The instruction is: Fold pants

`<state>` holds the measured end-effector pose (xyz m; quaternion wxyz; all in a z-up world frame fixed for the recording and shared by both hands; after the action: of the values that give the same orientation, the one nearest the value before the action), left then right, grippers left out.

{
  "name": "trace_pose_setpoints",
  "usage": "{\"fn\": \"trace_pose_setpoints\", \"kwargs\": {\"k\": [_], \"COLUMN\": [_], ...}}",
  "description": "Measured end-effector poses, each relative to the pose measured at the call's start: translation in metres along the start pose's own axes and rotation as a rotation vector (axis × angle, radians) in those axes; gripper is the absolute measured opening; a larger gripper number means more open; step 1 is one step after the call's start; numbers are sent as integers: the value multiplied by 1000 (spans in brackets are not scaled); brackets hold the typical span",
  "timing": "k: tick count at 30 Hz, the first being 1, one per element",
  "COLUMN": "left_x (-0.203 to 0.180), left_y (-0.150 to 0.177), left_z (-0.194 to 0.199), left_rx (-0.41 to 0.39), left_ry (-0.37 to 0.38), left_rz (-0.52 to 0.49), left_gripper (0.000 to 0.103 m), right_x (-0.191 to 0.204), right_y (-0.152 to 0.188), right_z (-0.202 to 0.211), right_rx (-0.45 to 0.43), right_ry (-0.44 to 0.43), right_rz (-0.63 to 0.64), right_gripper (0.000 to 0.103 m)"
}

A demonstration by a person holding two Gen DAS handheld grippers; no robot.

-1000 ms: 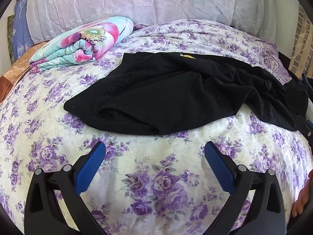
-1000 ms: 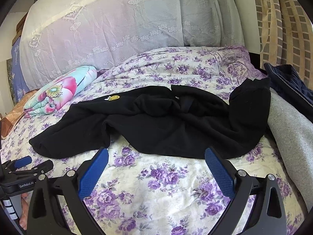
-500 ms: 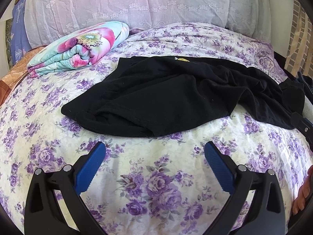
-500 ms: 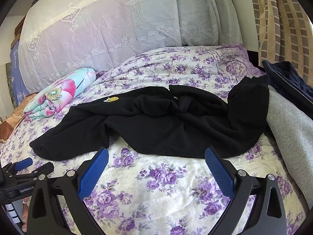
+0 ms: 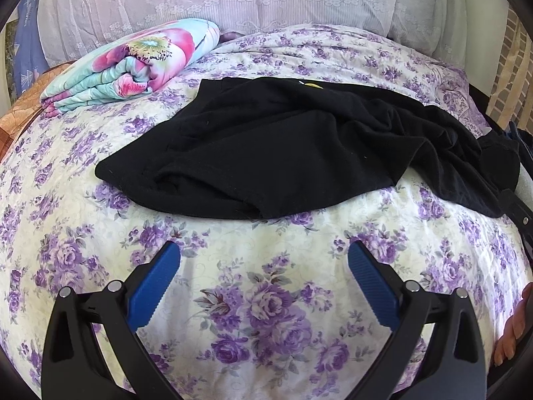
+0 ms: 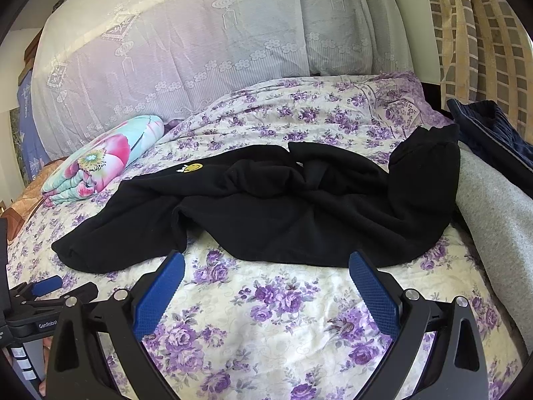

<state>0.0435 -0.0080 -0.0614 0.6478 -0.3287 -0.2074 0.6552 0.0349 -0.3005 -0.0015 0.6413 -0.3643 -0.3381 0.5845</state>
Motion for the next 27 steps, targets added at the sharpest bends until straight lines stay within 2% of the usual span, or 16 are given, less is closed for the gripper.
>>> {"fn": "trace_pose_setpoints", "kwargs": {"k": [27], "left_x": [10], "left_y": [3], "left_z": [-10], "left_rx": [44], "left_ry": [28], "left_rz": [49], "left_gripper": [99], "right_x": [6], "right_y": [4], "right_z": [2], "right_rx": [19], "right_ry": [-15], "right_rz": [-15], "right_gripper": [99]}}
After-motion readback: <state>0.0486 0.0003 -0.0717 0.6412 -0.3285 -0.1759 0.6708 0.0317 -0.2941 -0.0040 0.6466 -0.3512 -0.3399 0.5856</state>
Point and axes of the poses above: each gripper's, at about its wrist camera, not at the fingertips, and z roughly against the way its jaws point, x to its left, y to its underside, the point moved 6 cm from there along -z, roughly the way its jaws point, and after that the axes turned 8 degrees about y, right-handed, at the moved point
